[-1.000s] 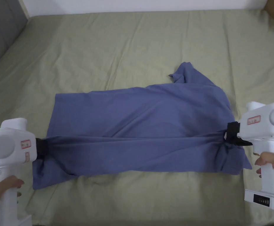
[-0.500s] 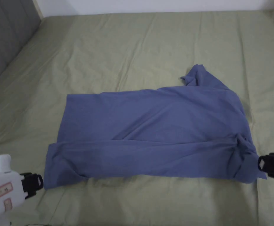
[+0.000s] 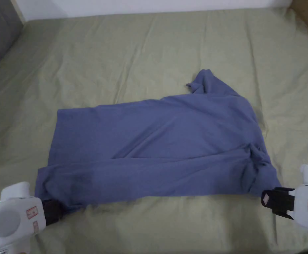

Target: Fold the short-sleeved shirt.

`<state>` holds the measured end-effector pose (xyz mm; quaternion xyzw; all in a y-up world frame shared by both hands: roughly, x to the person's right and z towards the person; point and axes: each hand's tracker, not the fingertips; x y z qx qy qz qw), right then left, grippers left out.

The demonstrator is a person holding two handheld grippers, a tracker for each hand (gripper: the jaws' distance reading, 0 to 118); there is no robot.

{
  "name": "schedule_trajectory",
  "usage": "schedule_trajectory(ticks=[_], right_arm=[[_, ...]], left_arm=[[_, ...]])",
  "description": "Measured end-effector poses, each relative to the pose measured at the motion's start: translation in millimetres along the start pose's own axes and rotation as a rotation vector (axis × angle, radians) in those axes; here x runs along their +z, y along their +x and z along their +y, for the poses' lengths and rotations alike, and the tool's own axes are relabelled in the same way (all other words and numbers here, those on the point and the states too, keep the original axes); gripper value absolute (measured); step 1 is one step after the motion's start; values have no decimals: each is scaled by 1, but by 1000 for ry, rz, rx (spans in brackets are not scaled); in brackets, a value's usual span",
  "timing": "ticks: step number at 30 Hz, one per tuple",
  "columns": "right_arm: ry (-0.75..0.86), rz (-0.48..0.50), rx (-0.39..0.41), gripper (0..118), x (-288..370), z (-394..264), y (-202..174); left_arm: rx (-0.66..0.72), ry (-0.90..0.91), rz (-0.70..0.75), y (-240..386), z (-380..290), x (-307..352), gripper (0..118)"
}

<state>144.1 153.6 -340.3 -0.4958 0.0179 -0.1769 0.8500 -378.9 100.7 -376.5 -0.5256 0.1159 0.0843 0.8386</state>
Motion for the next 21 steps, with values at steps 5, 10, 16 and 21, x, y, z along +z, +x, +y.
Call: schedule_trajectory(ticks=[5,10,16,21], right_arm=[[-1,-48,27,80,-26,19,9],[-115,-174,48,53,-78,35,31],[-70,-144,74,8,-56,38,25],[-24,-144,111,8,-26,36,19]], left_arm=[[-24,-24,-63,-5,5,1,2],[34,-9,-115,-21,8,9,2],[0,12,-111,-19,11,26,2],[-63,48,-115,-19,17,46,2]])
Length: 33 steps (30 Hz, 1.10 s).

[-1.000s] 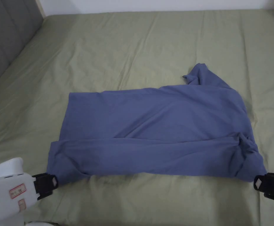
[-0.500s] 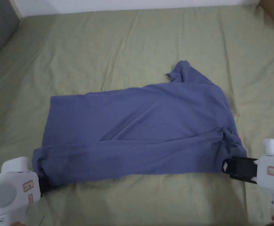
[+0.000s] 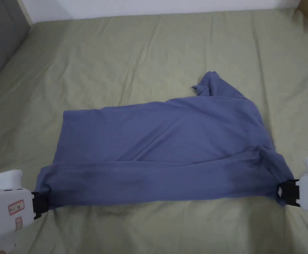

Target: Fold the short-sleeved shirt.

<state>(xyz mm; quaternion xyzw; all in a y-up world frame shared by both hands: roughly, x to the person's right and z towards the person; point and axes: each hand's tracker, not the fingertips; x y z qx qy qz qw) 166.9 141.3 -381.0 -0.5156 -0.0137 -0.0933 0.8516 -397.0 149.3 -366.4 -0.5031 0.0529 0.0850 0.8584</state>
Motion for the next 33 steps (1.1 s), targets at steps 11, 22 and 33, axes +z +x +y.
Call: schedule_trajectory(ticks=[11,22,33], right_arm=[[-71,2,19,6,47,-65,20],[-82,17,-30,71,43,-74,20],[74,82,-73,0,50,7,-1]], left_arm=[[-17,-74,38,-19,-51,15,2],[-46,-63,93,-18,-51,14,95],[18,74,-8,14,2,13,1]])
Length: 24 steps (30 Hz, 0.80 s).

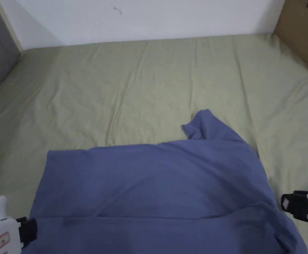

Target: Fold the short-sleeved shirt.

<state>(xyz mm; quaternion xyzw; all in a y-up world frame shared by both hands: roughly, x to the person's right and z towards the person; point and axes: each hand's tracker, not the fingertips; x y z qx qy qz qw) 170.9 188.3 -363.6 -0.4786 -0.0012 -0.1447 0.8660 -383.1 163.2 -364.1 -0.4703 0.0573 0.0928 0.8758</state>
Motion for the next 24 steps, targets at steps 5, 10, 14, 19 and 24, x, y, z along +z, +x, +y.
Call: schedule_trajectory(ticks=[5,10,14,19,24], right_arm=[[-6,-7,43,9,-40,34,-11],[18,39,13,83,-99,127,-13],[-37,-11,32,83,-170,177,-14],[-151,-156,89,77,-228,189,-8],[-111,-162,112,10,-215,188,-14]], left_arm=[[49,-35,-37,9,18,-29,0],[21,-12,-27,20,50,-40,0],[18,-23,-31,26,61,-52,0],[1,-59,-18,24,70,-75,6],[44,-68,-37,16,102,-93,69]])
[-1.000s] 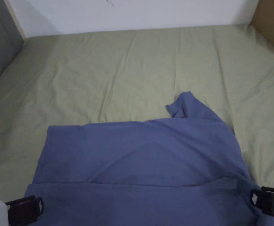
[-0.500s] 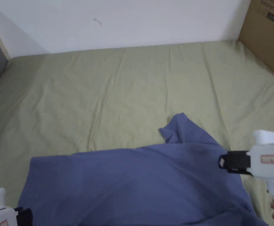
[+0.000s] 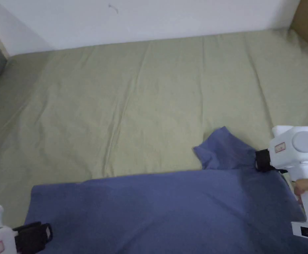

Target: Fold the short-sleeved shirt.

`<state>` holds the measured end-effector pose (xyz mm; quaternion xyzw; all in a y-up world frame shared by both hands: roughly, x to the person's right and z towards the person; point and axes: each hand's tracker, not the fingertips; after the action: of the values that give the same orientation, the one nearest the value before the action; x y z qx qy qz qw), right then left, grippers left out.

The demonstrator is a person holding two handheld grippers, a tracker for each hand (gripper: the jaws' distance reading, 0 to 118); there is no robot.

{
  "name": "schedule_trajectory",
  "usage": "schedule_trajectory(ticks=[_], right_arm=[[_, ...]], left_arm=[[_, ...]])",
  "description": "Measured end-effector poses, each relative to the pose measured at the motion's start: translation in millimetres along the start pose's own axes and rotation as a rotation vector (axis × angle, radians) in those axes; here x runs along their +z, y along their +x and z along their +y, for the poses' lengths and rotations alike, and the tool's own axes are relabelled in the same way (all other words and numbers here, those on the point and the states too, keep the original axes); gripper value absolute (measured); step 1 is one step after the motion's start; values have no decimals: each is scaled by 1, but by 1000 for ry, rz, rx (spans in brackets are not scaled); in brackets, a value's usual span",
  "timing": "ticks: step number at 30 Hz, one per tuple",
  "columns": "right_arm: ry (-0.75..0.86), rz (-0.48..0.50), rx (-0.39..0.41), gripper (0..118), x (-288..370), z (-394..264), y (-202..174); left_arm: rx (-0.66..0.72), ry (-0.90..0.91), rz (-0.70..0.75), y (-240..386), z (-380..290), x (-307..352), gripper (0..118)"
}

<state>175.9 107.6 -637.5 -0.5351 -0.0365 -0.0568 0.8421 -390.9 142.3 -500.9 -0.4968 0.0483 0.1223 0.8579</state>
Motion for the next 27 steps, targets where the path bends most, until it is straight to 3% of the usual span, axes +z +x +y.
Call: schedule_trajectory(ticks=[1,2,3,10,13,16,17,18,20,24,27], right_arm=[[9,-16,-2,6,1,2,3],[-3,77,-21,4,3,2,6],[-30,98,-53,3,2,3,8],[-22,53,-40,3,2,4,2],[-25,48,-41,3,3,5,-1],[-29,34,-29,3,4,5,-5],[-28,31,-29,3,5,6,-5],[-25,33,-30,3,8,6,-6],[5,32,-32,2,19,8,-5],[69,74,-90,1,46,13,5],[118,88,-60,1,80,10,2]], left_arm=[[5,1,0,-1,11,-4,69],[6,-1,2,0,21,-10,69],[-1,-5,12,-8,30,-17,70],[-26,-21,66,-9,96,-80,69],[43,-54,6,-13,103,-106,67],[-77,-83,86,0,97,-116,63],[-84,-75,107,4,97,-109,60],[-92,-67,111,9,97,-105,47],[-131,-64,115,11,97,-103,4],[-148,-72,95,12,99,-89,3],[-104,-11,21,2,99,-53,3]])
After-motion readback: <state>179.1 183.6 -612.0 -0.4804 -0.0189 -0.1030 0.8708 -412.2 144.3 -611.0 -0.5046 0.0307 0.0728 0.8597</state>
